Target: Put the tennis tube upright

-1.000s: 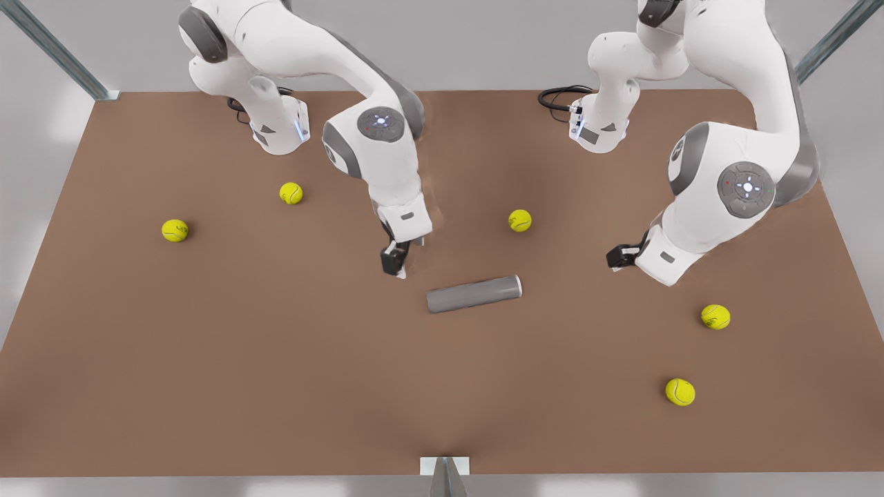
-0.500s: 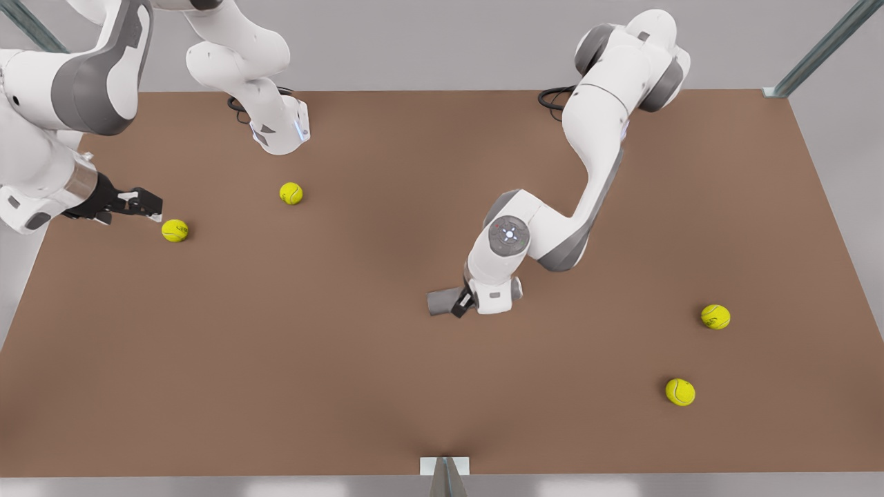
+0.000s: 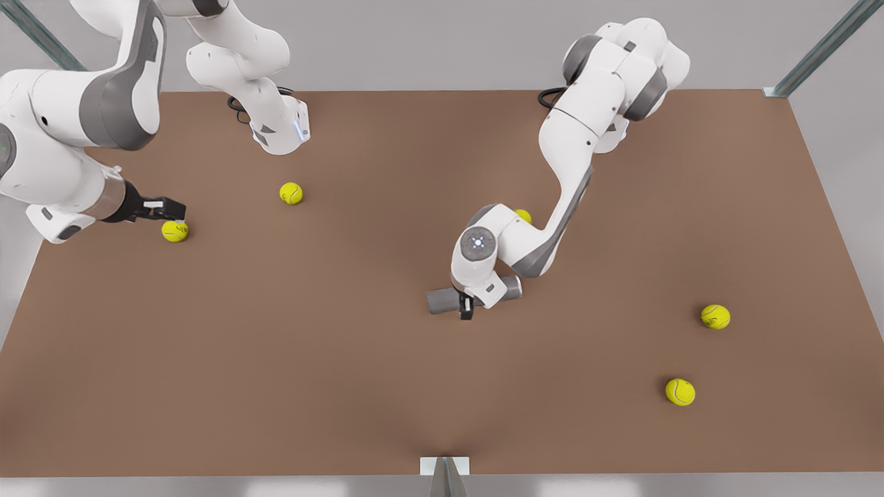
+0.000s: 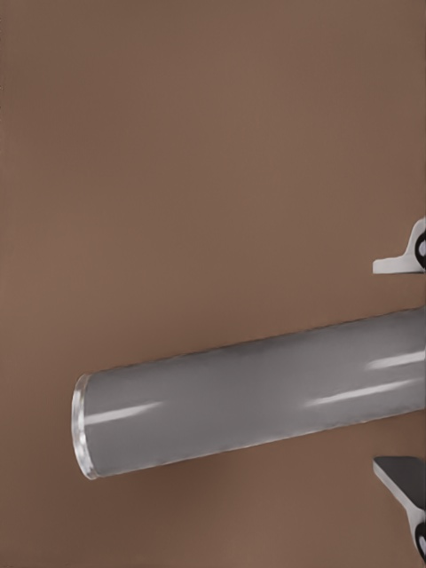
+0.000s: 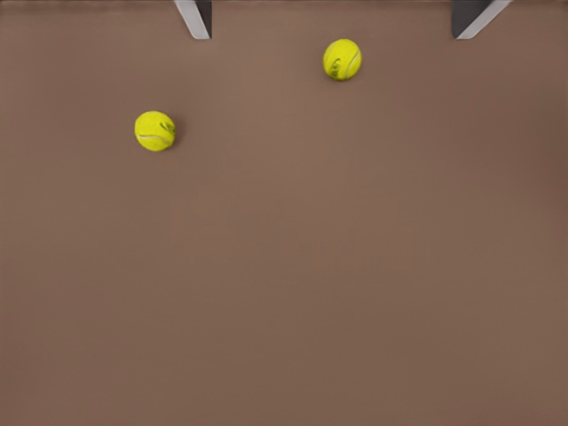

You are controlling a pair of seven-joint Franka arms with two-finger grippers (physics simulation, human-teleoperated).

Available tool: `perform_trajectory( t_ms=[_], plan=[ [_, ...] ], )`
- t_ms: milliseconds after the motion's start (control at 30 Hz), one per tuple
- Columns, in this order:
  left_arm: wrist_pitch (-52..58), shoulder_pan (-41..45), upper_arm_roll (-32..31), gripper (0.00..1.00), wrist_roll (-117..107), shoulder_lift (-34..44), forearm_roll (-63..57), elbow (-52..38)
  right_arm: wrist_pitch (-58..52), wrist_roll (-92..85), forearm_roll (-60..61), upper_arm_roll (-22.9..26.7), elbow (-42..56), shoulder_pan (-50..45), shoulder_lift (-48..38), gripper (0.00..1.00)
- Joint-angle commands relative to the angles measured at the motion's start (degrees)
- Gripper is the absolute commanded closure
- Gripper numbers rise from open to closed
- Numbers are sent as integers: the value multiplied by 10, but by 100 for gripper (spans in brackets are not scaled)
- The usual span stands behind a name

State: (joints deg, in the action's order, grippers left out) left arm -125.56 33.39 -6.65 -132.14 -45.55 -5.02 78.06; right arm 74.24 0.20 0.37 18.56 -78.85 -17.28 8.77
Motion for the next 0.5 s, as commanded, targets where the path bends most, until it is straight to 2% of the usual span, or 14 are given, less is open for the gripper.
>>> perform_trajectory(
  t_ms=[0, 467],
  plan=[
    [-9, 0, 1, 0, -281, -6, -6, 0, -1, 52, 2, 1, 0, 1, 1, 0],
    [37, 8, 1, 0, -255, -23, -10, 4, -2, 51, 2, 0, 0, -1, 14, 0]
  ],
)
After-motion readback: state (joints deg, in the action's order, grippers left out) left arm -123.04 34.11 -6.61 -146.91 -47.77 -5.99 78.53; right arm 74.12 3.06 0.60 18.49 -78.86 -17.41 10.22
